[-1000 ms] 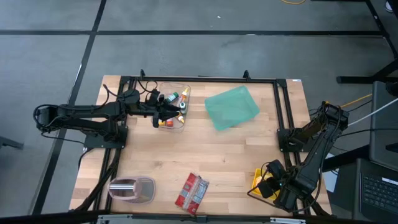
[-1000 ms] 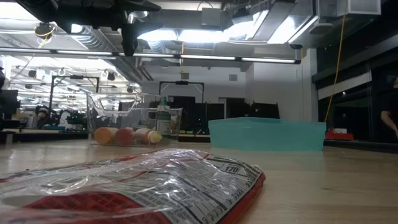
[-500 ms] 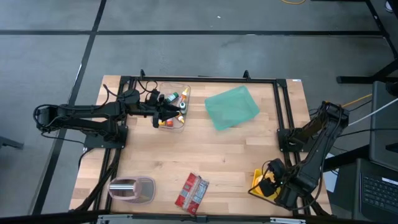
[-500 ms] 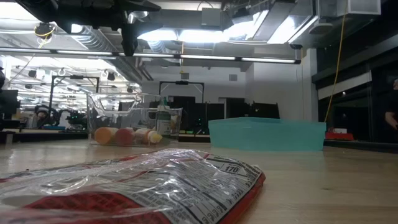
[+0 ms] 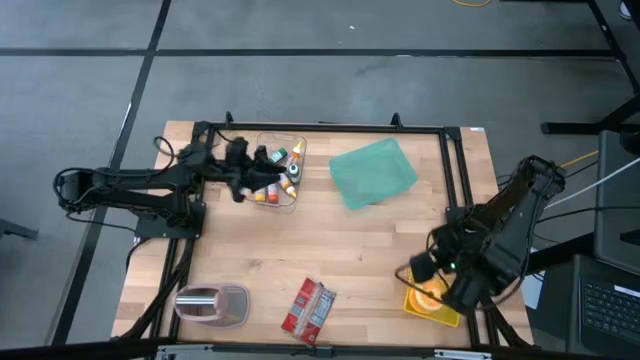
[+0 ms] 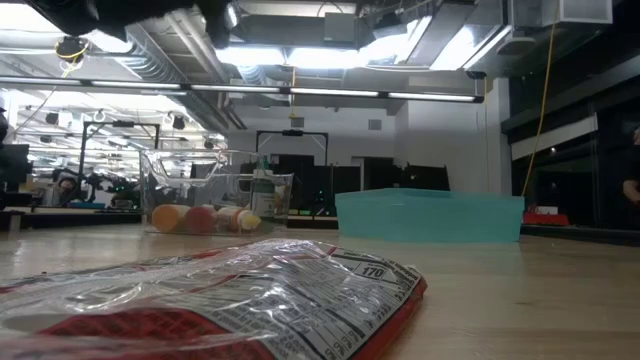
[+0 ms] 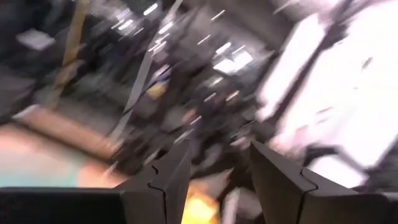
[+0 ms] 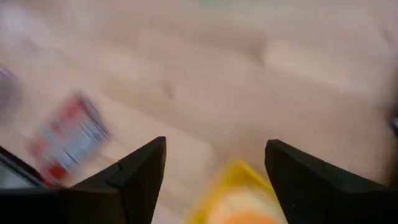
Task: Pick & Place Food Item
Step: Put the red popcorn bag into the blue bin
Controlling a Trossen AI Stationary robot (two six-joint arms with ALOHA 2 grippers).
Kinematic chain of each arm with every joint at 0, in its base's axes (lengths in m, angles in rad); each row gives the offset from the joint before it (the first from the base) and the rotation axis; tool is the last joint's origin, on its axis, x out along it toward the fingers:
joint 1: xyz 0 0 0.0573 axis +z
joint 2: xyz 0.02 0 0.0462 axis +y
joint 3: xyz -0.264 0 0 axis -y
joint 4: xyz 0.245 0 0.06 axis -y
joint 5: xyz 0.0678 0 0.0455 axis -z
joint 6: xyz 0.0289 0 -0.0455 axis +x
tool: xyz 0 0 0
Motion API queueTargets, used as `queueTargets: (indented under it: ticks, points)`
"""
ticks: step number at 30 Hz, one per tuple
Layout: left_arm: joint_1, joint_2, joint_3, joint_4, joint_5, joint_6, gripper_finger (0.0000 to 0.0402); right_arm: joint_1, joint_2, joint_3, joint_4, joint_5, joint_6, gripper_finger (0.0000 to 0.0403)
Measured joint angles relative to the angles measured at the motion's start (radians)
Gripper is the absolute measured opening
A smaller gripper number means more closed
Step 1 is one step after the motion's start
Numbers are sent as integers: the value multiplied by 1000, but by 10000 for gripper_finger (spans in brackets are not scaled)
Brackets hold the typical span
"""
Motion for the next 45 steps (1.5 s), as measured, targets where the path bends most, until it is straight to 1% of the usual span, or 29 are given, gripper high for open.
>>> queueTargets:
  ticks: [2,3,4,5,7,8,11,13,14,16,19,20,21,26,31,33,37,45]
  points:
    - [11,-1,4,104,53,-69,157,-40,-10,20,-2,106,-26,267]
    - [18,-2,17,103,89,-97,157,-60,-15,30,-1,152,-44,267]
    - [24,-3,37,67,124,-109,157,-81,-17,41,0,191,-58,267]
    - [25,-7,62,-6,155,-107,157,-101,-18,50,1,230,-76,267]
    - [20,-8,124,-228,203,-34,157,-140,-18,68,8,289,-116,267]
    - [13,-7,161,-376,215,27,157,-158,-18,77,16,313,-142,267]
    - [-16,20,277,-827,220,258,157,-211,-18,90,78,353,-228,267]
    - [-29,47,343,-1078,212,404,157,-242,-17,94,119,367,-281,267]
    - [-37,62,370,-1167,212,460,157,-257,-18,94,144,375,-303,267]
    - [-55,96,405,-1258,234,531,157,-287,-17,94,182,381,-346,267]
    - [-86,143,412,-1268,347,541,157,-329,-17,94,245,401,-408,267]
    - [-102,163,414,-1261,376,539,157,-343,-17,94,264,406,-432,267]
    - [-122,185,415,-1261,384,542,157,-356,-17,94,280,410,-453,267]
    - [-223,321,413,-1250,306,608,162,-417,-17,94,349,417,-544,267]
    - [-288,479,413,-1134,176,632,181,-468,-17,94,379,417,-602,267]
    - [-302,540,413,-1061,172,609,189,-480,-17,94,379,417,-620,267]
    - [-323,652,413,-929,221,529,198,-490,-17,94,379,417,-678,267]
    - [-379,847,412,-816,203,422,197,-492,-16,94,379,399,-783,267]
